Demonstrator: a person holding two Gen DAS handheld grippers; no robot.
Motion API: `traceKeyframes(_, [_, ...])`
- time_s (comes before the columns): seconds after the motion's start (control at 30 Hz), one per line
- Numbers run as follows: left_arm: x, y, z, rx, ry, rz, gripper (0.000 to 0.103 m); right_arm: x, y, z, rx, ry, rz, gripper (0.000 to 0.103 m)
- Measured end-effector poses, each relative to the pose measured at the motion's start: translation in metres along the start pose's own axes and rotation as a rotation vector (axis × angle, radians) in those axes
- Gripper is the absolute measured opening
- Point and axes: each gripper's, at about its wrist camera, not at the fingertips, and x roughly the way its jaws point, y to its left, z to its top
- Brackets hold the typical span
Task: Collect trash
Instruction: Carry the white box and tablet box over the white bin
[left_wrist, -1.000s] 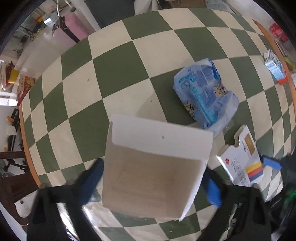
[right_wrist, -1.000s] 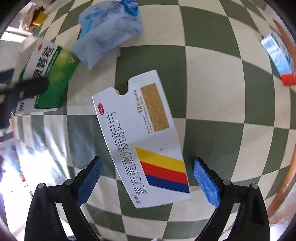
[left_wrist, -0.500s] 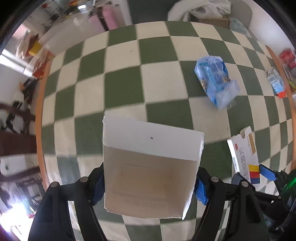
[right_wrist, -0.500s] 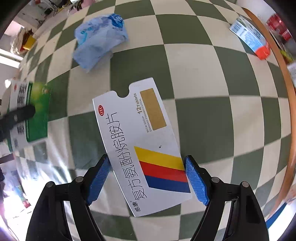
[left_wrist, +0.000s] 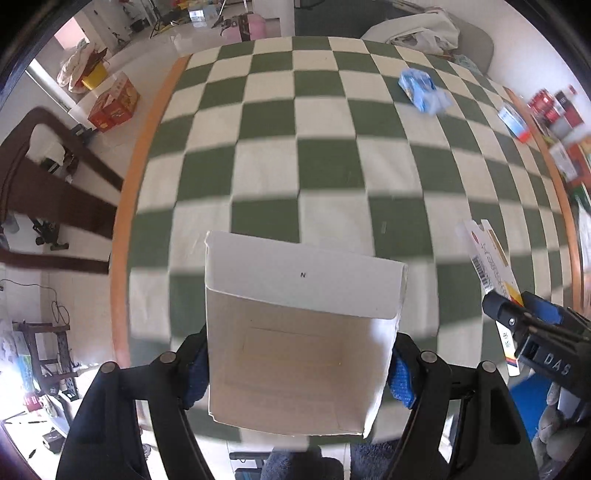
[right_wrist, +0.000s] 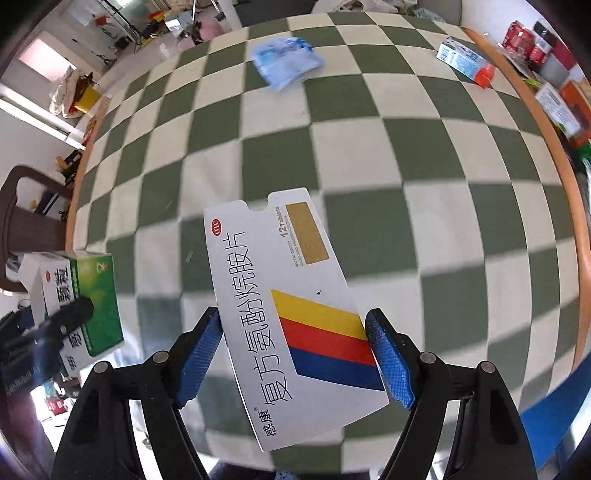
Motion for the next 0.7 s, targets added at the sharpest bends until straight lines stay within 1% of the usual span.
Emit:
traceKeyframes(0.03, [-0.003,0.006,-0.016,0.001,-0.006,-0.006,0.074,-0.005,0.015,-0.012,0.005,-0.005,0.005,0.080])
traceKeyframes(0.07, [-0.007,0.011,-0.034,0.002,-0.012,-0.011,0.074,-0.008,0.019,-0.029,0.016,-0.011,0.015,0.080])
traceKeyframes(0.1, [-0.011,0.017,-0.051,0.004,-0.017,-0.018,0.074,-0.014,0.026,-0.055,0.035,-0.025,0.033,0.080])
traceKeyframes(0.13, [-0.016,0.024,-0.071,0.005,-0.021,-0.028,0.074,-0.015,0.029,-0.064,0.039,-0.030,0.039,0.080])
traceKeyframes(0.17, [-0.019,0.030,-0.090,0.004,-0.023,-0.037,0.074,-0.019,0.035,-0.084,0.046,-0.038,0.046,0.080])
traceKeyframes(0.2, [-0.022,0.035,-0.105,0.006,-0.022,-0.044,0.074,-0.026,0.042,-0.114,0.061,-0.047,0.057,0.080])
traceKeyframes(0.23, [-0.024,0.040,-0.125,0.010,-0.016,-0.054,0.074,-0.026,0.046,-0.126,0.065,-0.049,0.062,0.080])
traceKeyframes(0.27, [-0.025,0.046,-0.148,0.013,-0.003,-0.061,0.074,-0.031,0.053,-0.156,0.080,-0.052,0.073,0.080])
traceKeyframes(0.3, [-0.023,0.049,-0.159,0.013,0.007,-0.065,0.074,-0.033,0.057,-0.178,0.092,-0.054,0.080,0.080])
traceKeyframes(0.33, [-0.021,0.054,-0.179,0.009,0.030,-0.074,0.074,-0.037,0.061,-0.203,0.100,-0.051,0.085,0.080])
traceKeyframes(0.4, [-0.014,0.060,-0.207,0.002,0.071,-0.089,0.074,-0.037,0.067,-0.247,0.118,-0.025,0.097,0.080])
traceKeyframes(0.43, [-0.008,0.062,-0.221,0.001,0.097,-0.097,0.074,-0.036,0.065,-0.259,0.124,-0.012,0.103,0.080])
traceKeyframes(0.5, [0.007,0.064,-0.243,0.001,0.142,-0.101,0.074,-0.029,0.069,-0.304,0.137,0.037,0.108,0.079])
traceKeyframes(0.53, [0.019,0.065,-0.253,-0.004,0.163,-0.101,0.074,-0.025,0.070,-0.314,0.141,0.052,0.110,0.079])
traceKeyframes(0.6, [0.045,0.067,-0.266,-0.021,0.199,-0.096,0.074,-0.006,0.069,-0.344,0.159,0.100,0.108,0.079])
traceKeyframes(0.67, [0.071,0.068,-0.272,-0.041,0.224,-0.085,0.074,0.013,0.066,-0.359,0.168,0.128,0.102,0.079])
traceKeyframes(0.7, [0.087,0.068,-0.274,-0.050,0.237,-0.079,0.074,0.032,0.063,-0.369,0.181,0.149,0.094,0.079])
